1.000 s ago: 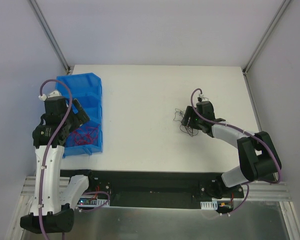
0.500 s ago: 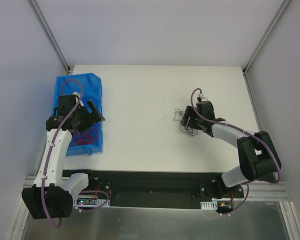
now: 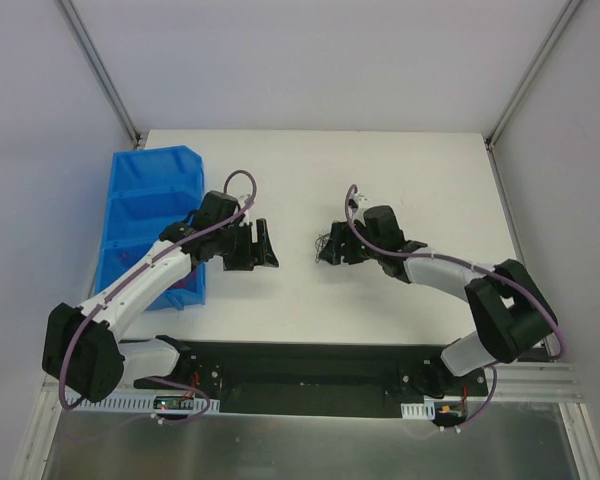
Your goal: Untangle the cables
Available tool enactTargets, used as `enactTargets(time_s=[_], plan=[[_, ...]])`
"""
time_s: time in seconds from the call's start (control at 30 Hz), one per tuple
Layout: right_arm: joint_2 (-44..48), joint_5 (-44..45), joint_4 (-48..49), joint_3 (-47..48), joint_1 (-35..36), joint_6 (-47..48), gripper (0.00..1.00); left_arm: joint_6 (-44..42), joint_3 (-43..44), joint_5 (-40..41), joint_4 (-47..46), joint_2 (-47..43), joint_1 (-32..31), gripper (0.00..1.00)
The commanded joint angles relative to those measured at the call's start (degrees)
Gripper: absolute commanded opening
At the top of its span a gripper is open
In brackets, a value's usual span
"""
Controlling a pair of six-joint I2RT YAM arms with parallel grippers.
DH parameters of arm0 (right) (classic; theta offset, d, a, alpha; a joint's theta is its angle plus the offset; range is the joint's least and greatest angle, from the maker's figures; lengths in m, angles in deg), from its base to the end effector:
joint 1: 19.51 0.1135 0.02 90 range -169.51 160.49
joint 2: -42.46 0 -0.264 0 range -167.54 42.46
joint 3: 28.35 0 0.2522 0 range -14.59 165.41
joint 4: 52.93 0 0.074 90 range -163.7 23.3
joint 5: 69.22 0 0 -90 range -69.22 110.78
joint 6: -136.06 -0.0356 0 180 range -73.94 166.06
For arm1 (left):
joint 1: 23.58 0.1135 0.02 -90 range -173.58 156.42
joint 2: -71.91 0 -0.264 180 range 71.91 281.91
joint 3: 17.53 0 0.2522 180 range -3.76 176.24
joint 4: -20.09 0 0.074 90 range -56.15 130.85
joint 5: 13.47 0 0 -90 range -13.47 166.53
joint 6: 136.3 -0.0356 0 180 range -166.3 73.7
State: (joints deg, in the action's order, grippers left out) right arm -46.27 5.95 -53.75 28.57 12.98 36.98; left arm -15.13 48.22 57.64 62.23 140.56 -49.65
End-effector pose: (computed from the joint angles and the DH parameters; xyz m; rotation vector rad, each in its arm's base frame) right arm 0.2648 0.1795 0.1860 -0.5986 2.1184 0.6935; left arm 0.2212 -0.1210 0.2704 0.0600 2.4760 -0.8506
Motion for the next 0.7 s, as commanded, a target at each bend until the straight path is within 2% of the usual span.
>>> enactTargets(time_s=[0.0, 0.17, 0.23, 0.27, 0.3, 0.43, 0.6, 0.67], plan=[[8.12, 0.32, 8.93, -3.95, -0.59, 3.28, 0.70, 2.22, 1.36, 0.44, -4.65, 3.94, -1.62, 0.71], [13.66, 8.40, 10.78, -7.73, -0.76, 3.20, 0.73, 1.17, 7.06, 0.78, -5.79, 12.81, -6.97, 0.76], [15.16, 10.43, 10.95, -8.87, -1.55, 2.49, 0.74, 0.38, 10.66, 1.23, -5.79, 16.59, -8.64, 0.66], [15.86, 11.74, 10.96, -9.49, -1.99, 2.23, 0.73, 0.03, 12.59, 1.32, -5.79, 18.35, -9.09, 0.58], [16.21, 12.80, 10.78, -9.84, -2.51, 1.70, 0.73, -0.06, 14.18, 1.40, -5.79, 20.28, -9.35, 0.54], [16.05, 13.17, 10.34, -10.64, -5.94, -0.41, 0.71, -0.76, 21.12, 1.85, -5.71, 27.93, -9.36, 0.52], [14.20, 9.82, 10.08, -9.76, -7.62, -1.55, 0.68, -1.03, 28.51, 0.79, -5.44, 36.37, -9.36, 0.34], [13.59, 9.29, 9.73, -9.32, -7.79, -1.55, 0.68, -0.42, 30.27, 0.09, -5.44, 38.57, -9.36, 0.32]])
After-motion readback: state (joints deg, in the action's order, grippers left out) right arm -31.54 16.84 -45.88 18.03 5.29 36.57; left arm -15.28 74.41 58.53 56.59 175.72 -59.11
